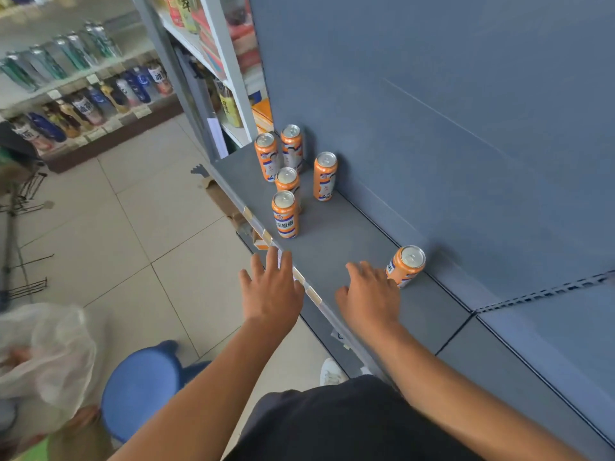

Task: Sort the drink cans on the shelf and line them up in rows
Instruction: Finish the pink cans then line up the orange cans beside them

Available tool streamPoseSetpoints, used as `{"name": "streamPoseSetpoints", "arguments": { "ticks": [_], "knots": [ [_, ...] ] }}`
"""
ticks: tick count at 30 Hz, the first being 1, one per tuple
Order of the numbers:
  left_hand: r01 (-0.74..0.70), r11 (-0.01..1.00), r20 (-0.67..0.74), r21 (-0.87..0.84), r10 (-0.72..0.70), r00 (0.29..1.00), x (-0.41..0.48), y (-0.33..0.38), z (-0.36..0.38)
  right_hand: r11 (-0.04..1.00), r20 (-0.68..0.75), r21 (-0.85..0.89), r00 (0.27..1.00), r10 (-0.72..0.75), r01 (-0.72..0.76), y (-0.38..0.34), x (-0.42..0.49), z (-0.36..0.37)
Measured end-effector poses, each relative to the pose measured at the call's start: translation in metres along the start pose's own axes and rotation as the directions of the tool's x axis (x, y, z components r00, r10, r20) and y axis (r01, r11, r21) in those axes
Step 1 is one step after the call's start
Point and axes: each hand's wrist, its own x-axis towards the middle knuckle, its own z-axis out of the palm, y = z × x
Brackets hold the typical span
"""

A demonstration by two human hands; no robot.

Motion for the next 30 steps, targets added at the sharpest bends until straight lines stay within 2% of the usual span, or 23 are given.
{"name": "streamPoseSetpoints", "arguments": {
  "ticks": [8, 14, 16, 19, 21, 24, 27, 30],
  "knots": [
    [-0.099, 0.995, 0.069, -0.017, 0.100, 0.993, 0.062, 0.002, 0.013, 0.971, 0.070, 0.097, 0.975, 0.211, -0.218, 0.013, 0.029, 0.000],
    [-0.209, 0.976, 0.134, -0.062, 0.216, 0.967, 0.116, -0.006, 0.025, 0.849, 0.188, 0.239, 0.880, 0.436, -0.472, 0.011, 0.039, 0.015],
    [-0.182, 0.974, 0.160, -0.136, 0.203, 0.966, 0.136, -0.013, 0.028, 0.736, 0.249, 0.337, 0.809, 0.532, -0.588, 0.006, 0.044, 0.020],
    [0.069, 0.930, 0.256, -0.360, 0.028, 0.966, 0.167, -0.023, 0.034, 0.438, 0.361, 0.498, 0.638, 0.680, -0.748, 0.001, 0.058, 0.031],
    [0.229, 0.843, 0.306, -0.487, -0.080, 0.948, 0.184, -0.028, 0.041, 0.224, 0.427, 0.573, 0.521, 0.739, -0.788, 0.001, 0.071, 0.039],
    [0.330, 0.691, 0.308, -0.643, -0.161, 0.938, 0.202, -0.033, 0.051, -0.047, 0.492, 0.642, 0.364, 0.791, -0.765, 0.006, 0.084, 0.050],
    [0.366, 0.519, 0.308, -0.773, -0.198, 0.931, 0.217, -0.028, 0.058, -0.192, 0.512, 0.671, 0.261, 0.818, -0.716, 0.017, 0.095, 0.059],
    [0.333, 0.410, 0.276, -0.849, -0.194, 0.941, 0.231, -0.023, 0.072, -0.293, 0.510, 0.718, 0.191, 0.839, -0.632, 0.028, 0.104, 0.068]
  ]
}}
